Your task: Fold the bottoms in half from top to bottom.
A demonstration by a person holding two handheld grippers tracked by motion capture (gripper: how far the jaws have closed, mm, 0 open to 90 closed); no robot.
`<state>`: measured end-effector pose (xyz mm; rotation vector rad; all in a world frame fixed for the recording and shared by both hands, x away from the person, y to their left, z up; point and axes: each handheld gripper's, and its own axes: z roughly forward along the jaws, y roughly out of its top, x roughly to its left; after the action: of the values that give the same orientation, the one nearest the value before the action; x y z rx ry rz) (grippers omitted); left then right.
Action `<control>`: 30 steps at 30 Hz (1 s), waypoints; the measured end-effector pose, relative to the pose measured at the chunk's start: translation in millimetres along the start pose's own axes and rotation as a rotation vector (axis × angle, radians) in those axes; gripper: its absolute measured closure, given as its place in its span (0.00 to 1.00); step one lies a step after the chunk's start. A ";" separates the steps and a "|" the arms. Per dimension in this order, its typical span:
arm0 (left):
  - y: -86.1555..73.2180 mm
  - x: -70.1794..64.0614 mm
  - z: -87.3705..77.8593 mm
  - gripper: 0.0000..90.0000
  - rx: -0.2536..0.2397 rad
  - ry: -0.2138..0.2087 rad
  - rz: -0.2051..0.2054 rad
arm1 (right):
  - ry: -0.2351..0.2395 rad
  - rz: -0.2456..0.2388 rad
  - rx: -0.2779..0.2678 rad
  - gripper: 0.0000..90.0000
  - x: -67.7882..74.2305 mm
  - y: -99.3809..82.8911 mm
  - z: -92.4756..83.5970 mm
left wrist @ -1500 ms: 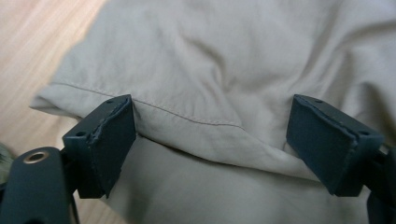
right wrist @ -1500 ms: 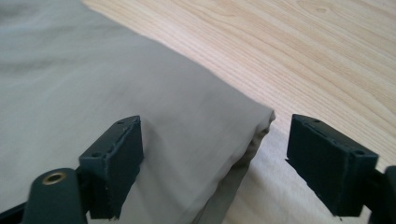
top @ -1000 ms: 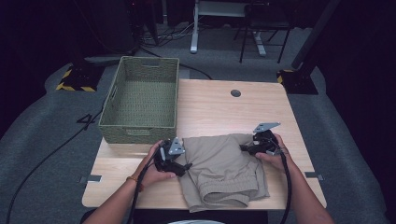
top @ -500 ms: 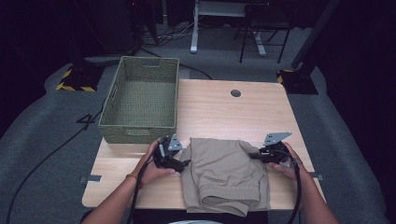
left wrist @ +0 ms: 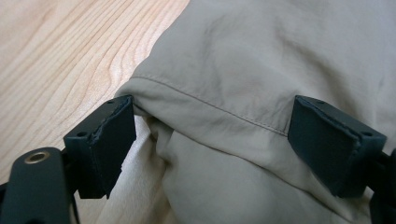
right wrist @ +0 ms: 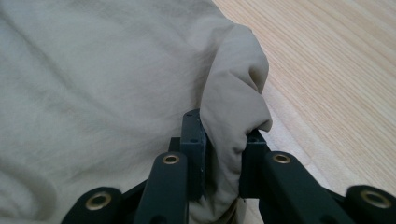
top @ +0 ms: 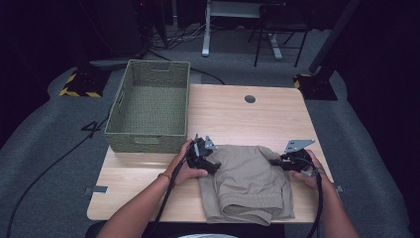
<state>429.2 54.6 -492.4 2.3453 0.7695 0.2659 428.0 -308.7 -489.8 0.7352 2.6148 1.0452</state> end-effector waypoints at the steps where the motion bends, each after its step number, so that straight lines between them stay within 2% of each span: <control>1: -0.1 2.0 1.4 0.17 0.003 -0.011 -0.009 | -0.002 -0.001 -0.004 0.86 -0.9 -0.3 0.2; 2: -0.7 4.6 2.6 0.17 0.010 -0.035 -0.016 | 0.000 0.003 -0.003 0.86 -0.9 -0.3 0.2; 3: -1.3 5.7 3.2 0.17 0.005 -0.040 -0.020 | -0.001 0.001 -0.003 0.86 -0.8 -0.2 0.3; 7: -1.2 4.2 3.9 0.15 0.008 -0.040 -0.015 | -0.009 0.009 -0.010 0.84 -0.6 0.6 2.0; 11: -3.3 0.5 0.5 0.20 0.008 -0.059 0.023 | -0.002 0.034 -0.027 0.84 -1.3 0.8 4.8; 14: -5.2 -2.9 -3.7 0.34 0.001 -0.091 0.046 | -0.003 0.036 -0.032 0.84 -0.2 2.0 6.6; 18: -9.2 -7.6 -8.8 0.69 -0.015 -0.148 0.068 | -0.008 0.057 -0.036 0.85 0.6 3.8 8.8; 21: -12.7 -8.3 -9.3 0.84 -0.035 -0.172 0.077 | -0.014 0.061 -0.036 0.86 2.0 5.0 10.0; 25: -12.5 -12.8 -11.1 0.89 -0.028 -0.139 0.115 | -0.028 0.071 -0.032 0.86 3.3 6.6 10.9; 30: -13.8 -11.8 -11.0 0.89 -0.039 -0.139 0.117 | -0.043 0.079 -0.037 0.87 5.0 7.1 11.8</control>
<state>409.3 61.9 -492.7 2.3467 0.5567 0.1642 431.0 -294.8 -493.5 0.8495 2.5423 1.0834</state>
